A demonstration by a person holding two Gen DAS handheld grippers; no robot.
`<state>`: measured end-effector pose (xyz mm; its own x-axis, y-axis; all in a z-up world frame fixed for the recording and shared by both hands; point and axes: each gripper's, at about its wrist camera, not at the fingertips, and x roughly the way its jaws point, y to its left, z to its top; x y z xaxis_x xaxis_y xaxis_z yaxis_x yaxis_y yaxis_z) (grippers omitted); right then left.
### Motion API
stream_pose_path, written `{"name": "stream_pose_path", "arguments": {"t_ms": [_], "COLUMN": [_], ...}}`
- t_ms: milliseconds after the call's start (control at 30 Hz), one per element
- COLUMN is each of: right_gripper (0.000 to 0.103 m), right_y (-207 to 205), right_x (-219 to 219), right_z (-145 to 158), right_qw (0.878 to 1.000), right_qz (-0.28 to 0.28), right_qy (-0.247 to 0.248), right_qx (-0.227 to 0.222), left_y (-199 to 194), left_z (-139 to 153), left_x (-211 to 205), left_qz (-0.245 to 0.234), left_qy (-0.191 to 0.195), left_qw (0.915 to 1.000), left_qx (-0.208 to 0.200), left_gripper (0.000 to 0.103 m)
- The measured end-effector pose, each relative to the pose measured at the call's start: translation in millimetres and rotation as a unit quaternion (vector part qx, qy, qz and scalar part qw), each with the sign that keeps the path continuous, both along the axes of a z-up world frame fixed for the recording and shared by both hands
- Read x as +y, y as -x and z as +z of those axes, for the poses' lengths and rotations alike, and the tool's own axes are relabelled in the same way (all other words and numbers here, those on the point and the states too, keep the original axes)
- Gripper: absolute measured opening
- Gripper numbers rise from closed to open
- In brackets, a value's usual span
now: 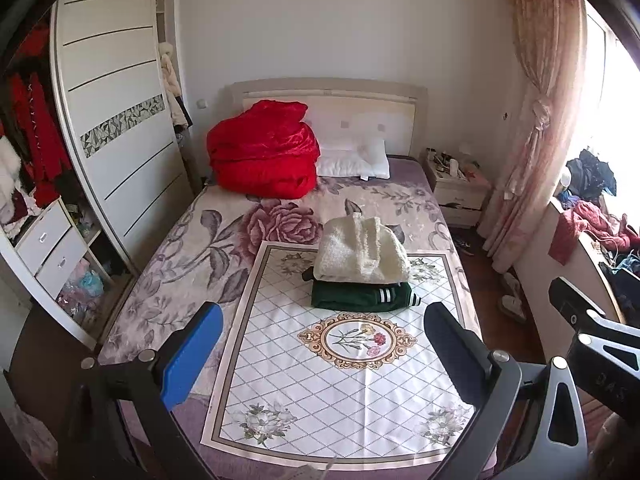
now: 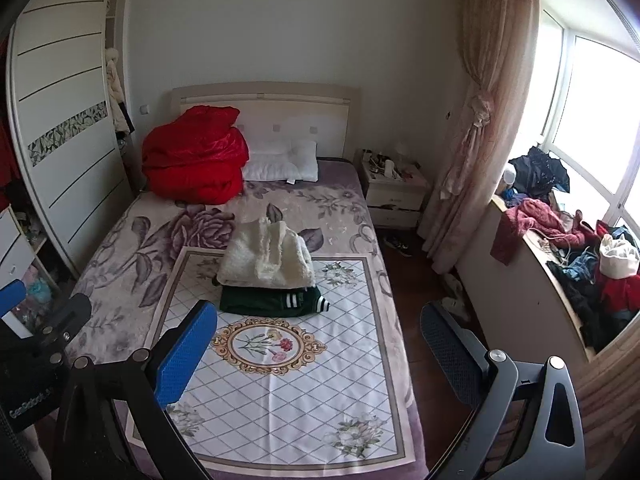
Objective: Fold large clothes
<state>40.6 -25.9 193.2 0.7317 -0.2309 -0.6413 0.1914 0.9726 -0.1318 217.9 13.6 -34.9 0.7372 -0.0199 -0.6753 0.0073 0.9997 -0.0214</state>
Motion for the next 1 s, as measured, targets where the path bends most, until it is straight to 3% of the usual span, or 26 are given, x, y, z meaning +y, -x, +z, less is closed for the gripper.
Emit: {"name": "stream_pose_path", "arguments": {"t_ms": [367,1000], "right_gripper": [0.103,0.103], "right_y": [0,-8], "right_x": [2,-10], "right_z": [15,22], "right_qw": [1.0,1.0], "right_qz": [0.009,0.013], "right_qy": [0.018,0.003], "right_qx": [0.003,-0.001], "left_y": [8,10], "left_z": [13,20], "left_x": [2,-3], "left_qz": [0.01,0.02], "left_qy": [-0.005,0.0], "left_qw": [0.9998,0.9996], "left_qx": [-0.016,-0.02], "left_gripper": [0.103,0.103]}}
